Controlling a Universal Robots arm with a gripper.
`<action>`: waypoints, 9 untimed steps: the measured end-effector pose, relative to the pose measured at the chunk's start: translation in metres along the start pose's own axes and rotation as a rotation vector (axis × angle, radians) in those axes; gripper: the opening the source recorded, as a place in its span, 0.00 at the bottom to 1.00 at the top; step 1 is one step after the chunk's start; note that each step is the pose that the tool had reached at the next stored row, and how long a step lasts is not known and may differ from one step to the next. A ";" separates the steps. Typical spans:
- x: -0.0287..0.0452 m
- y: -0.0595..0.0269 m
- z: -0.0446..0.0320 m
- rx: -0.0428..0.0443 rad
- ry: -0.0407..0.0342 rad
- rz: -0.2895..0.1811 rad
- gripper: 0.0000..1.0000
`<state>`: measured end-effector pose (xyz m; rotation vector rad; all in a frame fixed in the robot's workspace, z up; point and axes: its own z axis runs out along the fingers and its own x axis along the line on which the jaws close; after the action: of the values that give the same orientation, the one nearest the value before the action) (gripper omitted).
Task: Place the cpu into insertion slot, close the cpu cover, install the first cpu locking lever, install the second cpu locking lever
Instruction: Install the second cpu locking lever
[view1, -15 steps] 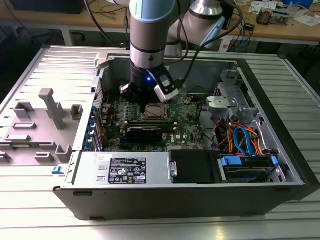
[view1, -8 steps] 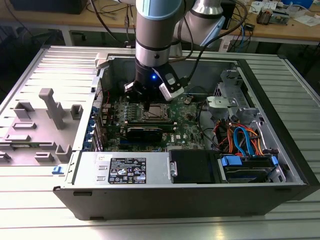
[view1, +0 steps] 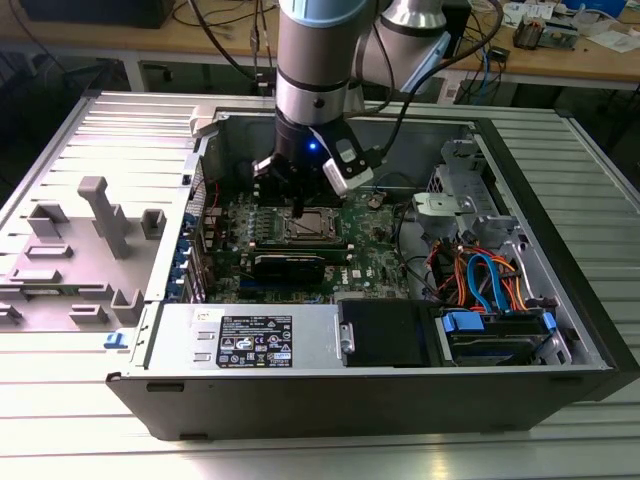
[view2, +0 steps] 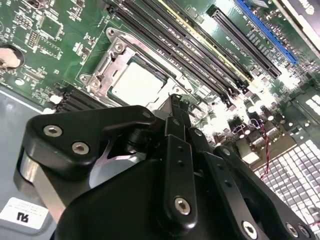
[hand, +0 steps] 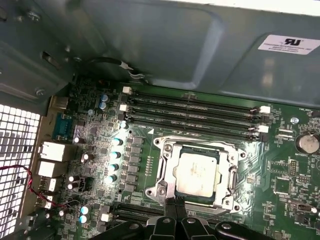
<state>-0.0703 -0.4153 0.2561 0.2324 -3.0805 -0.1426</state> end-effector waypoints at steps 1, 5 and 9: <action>-0.0002 -0.0003 0.0000 -0.0004 0.0008 0.002 0.11; -0.0004 -0.0025 -0.0005 -0.0046 0.0075 0.012 0.11; -0.0001 -0.0062 -0.0020 -0.0095 0.0098 0.016 0.11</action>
<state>-0.0692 -0.4215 0.2575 0.2081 -3.0704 -0.1551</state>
